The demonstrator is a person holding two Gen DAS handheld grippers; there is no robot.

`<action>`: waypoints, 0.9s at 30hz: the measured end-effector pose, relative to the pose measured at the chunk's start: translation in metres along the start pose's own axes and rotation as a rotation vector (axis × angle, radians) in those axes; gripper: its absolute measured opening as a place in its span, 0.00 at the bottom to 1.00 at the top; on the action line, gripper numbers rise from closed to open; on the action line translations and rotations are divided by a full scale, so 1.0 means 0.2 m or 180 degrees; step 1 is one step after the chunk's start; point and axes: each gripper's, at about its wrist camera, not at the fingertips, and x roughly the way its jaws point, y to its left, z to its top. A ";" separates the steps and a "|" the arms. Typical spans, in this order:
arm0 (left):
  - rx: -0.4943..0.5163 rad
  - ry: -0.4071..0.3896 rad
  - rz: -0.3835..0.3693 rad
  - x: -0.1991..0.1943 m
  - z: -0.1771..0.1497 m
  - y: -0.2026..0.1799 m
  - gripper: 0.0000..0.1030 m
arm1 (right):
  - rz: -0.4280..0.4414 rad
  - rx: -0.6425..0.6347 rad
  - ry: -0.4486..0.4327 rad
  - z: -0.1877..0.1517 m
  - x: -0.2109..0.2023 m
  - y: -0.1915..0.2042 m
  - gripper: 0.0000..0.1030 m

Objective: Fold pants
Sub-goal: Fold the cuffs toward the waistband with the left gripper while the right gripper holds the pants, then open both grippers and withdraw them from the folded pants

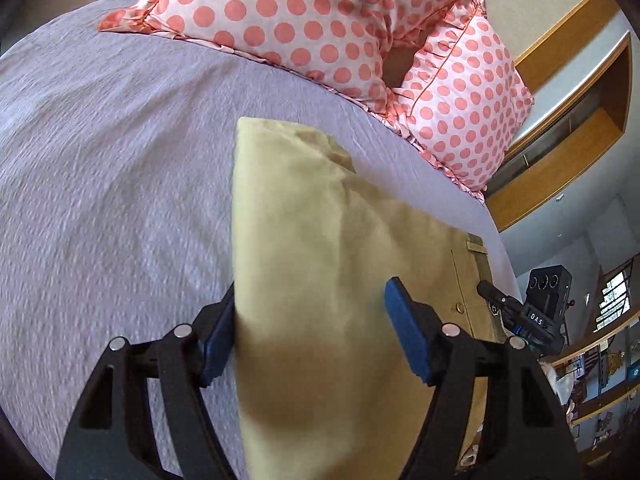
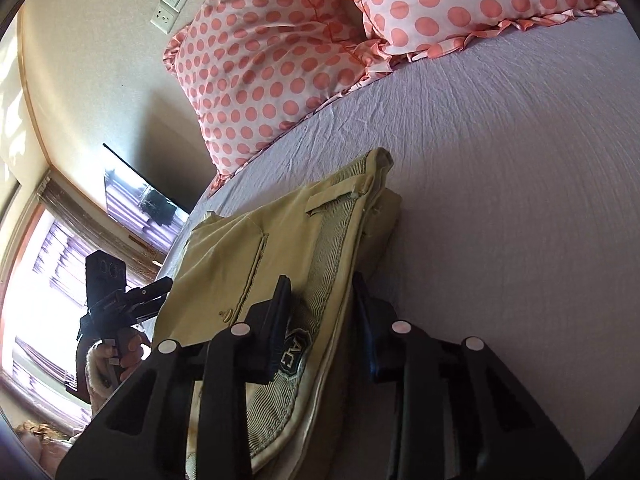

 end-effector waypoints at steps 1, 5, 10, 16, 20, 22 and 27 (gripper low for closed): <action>-0.0055 0.0024 -0.0051 0.01 0.01 0.01 0.48 | 0.0129 0.0067 0.0026 0.00 0.01 -0.01 0.18; -0.0268 0.0032 -0.0369 0.01 0.05 0.08 0.09 | 0.0376 0.0198 -0.0026 0.01 -0.01 -0.04 0.12; -0.0034 -0.0101 -0.0259 -0.01 0.17 -0.04 0.07 | 0.0351 0.0135 -0.0079 0.17 -0.01 0.05 0.10; 0.0247 -0.0420 0.0009 0.11 0.46 -0.23 0.07 | 0.0075 -0.0062 -0.0319 0.51 0.03 0.10 0.09; 0.0117 -0.0357 0.0305 0.33 0.64 -0.18 0.12 | -0.0255 0.0127 -0.0428 0.67 0.14 -0.06 0.10; -0.0064 -0.0173 0.0411 0.41 0.67 -0.10 0.23 | -0.0690 0.0192 -0.0229 0.69 0.22 -0.14 0.19; 0.0158 -0.0697 0.0938 0.18 0.60 -0.08 0.41 | -0.1143 -0.0027 -0.0506 0.60 0.07 -0.09 0.46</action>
